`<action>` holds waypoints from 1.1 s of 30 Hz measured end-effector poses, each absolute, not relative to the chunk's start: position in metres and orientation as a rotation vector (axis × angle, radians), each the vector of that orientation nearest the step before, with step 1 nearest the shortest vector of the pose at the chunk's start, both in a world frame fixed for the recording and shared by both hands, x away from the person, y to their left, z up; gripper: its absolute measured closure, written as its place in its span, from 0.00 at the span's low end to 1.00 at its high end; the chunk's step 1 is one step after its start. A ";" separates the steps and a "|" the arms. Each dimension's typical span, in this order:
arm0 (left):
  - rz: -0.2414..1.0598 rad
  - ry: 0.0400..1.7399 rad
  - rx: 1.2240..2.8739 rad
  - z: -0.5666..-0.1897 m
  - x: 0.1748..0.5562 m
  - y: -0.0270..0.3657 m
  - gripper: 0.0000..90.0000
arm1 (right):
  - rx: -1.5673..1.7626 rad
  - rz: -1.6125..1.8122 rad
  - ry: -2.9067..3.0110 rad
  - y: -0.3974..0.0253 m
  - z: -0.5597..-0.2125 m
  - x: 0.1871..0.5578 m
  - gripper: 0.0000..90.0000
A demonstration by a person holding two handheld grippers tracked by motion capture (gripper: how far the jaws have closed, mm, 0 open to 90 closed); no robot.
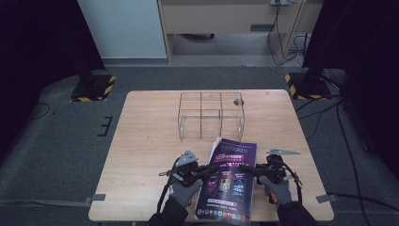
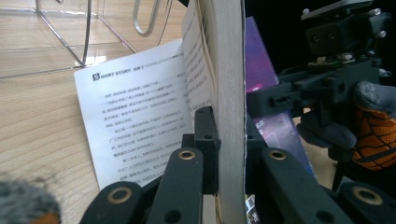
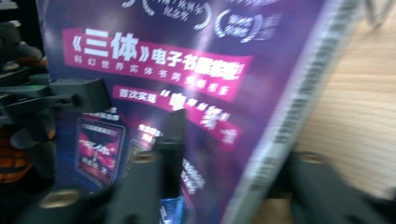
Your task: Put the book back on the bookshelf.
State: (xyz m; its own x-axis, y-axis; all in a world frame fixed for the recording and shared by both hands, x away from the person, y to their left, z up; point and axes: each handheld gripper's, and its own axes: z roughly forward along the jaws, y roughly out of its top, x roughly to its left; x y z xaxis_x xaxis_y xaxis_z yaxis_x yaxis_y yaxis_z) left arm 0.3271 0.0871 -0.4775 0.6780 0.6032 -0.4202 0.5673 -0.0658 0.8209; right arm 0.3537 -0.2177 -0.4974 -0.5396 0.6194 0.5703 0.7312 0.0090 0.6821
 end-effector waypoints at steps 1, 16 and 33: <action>0.038 0.949 1.724 -0.477 0.327 0.087 0.92 | -1.451 -1.577 -2.139 -0.220 -0.496 0.354 0.82; 0.076 0.948 1.708 -0.468 0.330 0.090 0.85 | -1.284 -1.806 -2.258 -0.218 -0.461 0.335 0.90; 0.086 0.860 1.704 -0.454 0.321 0.082 0.92 | -1.290 -1.818 -2.359 -0.205 -0.463 0.337 0.56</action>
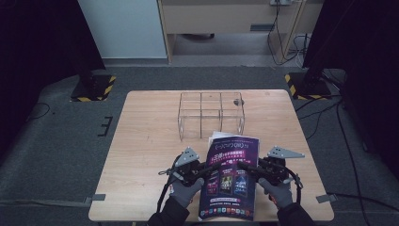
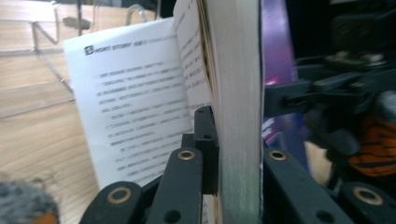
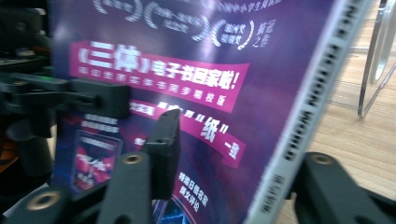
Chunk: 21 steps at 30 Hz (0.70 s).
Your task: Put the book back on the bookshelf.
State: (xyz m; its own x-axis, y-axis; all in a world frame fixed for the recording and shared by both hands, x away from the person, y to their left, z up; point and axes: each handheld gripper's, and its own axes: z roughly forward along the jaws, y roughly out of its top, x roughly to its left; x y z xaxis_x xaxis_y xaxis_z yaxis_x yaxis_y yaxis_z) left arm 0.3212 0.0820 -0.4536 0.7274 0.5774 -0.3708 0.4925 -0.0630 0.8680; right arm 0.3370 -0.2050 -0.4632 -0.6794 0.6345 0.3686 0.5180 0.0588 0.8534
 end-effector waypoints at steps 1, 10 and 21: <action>0.085 0.854 1.703 -0.453 0.321 0.082 0.92 | 1.212 1.711 2.211 -0.205 -0.465 0.338 0.54; 0.068 0.806 1.716 -0.453 0.319 0.079 0.92 | 1.300 1.841 2.272 -0.206 -0.484 0.357 0.40; 0.067 0.800 1.730 -0.454 0.320 0.078 0.92 | 1.352 1.933 2.331 -0.200 -0.491 0.365 0.44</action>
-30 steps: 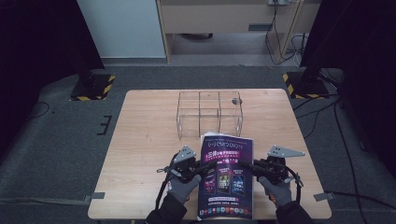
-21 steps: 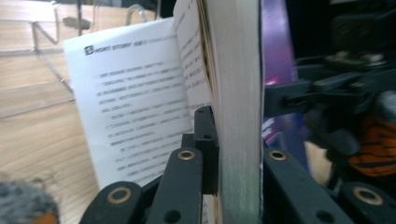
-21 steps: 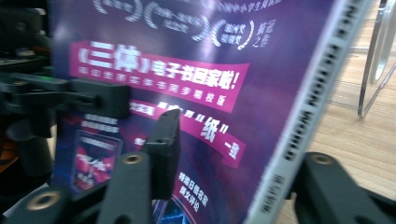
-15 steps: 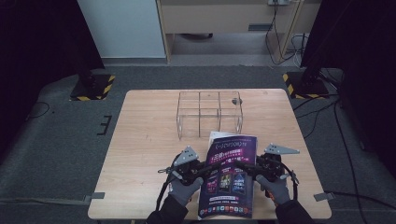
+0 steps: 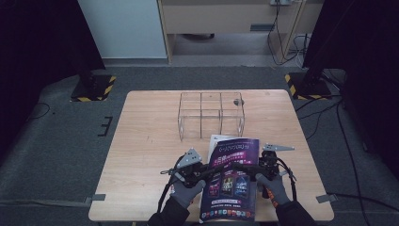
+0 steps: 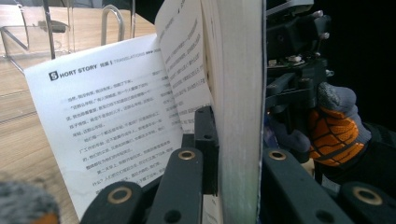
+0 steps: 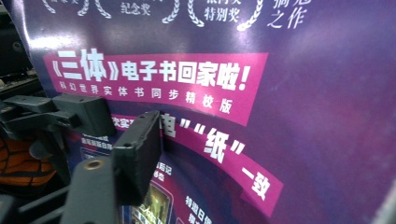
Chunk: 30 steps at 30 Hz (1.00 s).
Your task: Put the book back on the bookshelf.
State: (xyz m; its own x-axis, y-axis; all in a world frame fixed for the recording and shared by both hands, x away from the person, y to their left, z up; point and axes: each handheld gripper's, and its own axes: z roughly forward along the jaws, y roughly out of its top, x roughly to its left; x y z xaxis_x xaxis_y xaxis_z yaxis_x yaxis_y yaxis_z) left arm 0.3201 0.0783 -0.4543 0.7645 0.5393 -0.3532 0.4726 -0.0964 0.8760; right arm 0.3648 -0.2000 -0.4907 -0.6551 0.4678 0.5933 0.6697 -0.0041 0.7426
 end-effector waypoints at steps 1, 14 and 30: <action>0.067 0.802 1.730 -0.455 0.320 0.079 0.92 | -1.217 -1.736 -2.082 -0.200 -0.489 0.363 0.49; 0.077 0.837 1.727 -0.457 0.322 0.080 0.90 | -1.188 -1.732 -2.246 -0.196 -0.466 0.347 0.73; 0.097 0.857 1.729 -0.457 0.324 0.081 0.82 | -1.166 -1.720 -2.310 -0.195 -0.451 0.339 0.90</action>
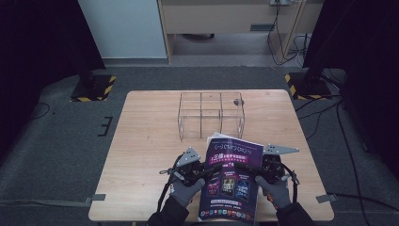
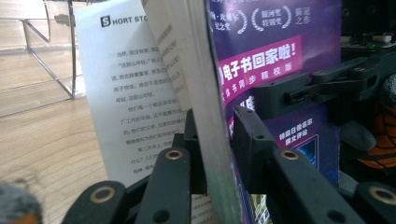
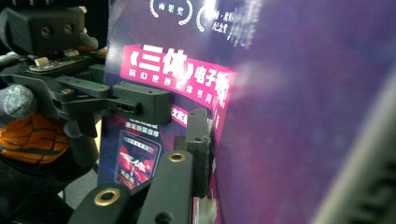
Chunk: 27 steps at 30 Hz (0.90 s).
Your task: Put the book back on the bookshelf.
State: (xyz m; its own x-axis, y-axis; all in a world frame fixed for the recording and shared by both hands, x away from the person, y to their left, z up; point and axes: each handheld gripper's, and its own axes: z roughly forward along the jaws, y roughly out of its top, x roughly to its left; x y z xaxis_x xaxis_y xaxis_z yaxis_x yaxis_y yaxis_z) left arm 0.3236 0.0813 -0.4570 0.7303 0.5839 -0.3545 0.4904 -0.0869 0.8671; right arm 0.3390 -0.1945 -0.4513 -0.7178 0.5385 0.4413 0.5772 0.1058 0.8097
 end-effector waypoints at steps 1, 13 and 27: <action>0.098 0.858 1.726 -0.457 0.324 0.082 0.80 | -1.166 -1.725 -2.307 -0.195 -0.450 0.339 0.91; 0.126 0.867 1.733 -0.456 0.325 0.086 0.58 | -1.114 -1.785 -2.316 -0.197 -0.436 0.333 0.92; 0.194 0.837 1.695 -0.441 0.319 0.112 0.50 | -1.050 -1.864 -2.320 -0.191 -0.416 0.327 0.92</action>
State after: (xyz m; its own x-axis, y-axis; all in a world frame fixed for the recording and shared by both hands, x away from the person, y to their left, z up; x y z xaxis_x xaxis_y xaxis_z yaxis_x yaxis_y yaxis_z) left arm 0.3186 0.1121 -0.4413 0.7293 0.6165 -0.2968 0.4237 -0.0664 0.9034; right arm 0.3269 -0.1915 -0.4157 -0.7784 0.4977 0.3827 0.4810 0.0810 0.8730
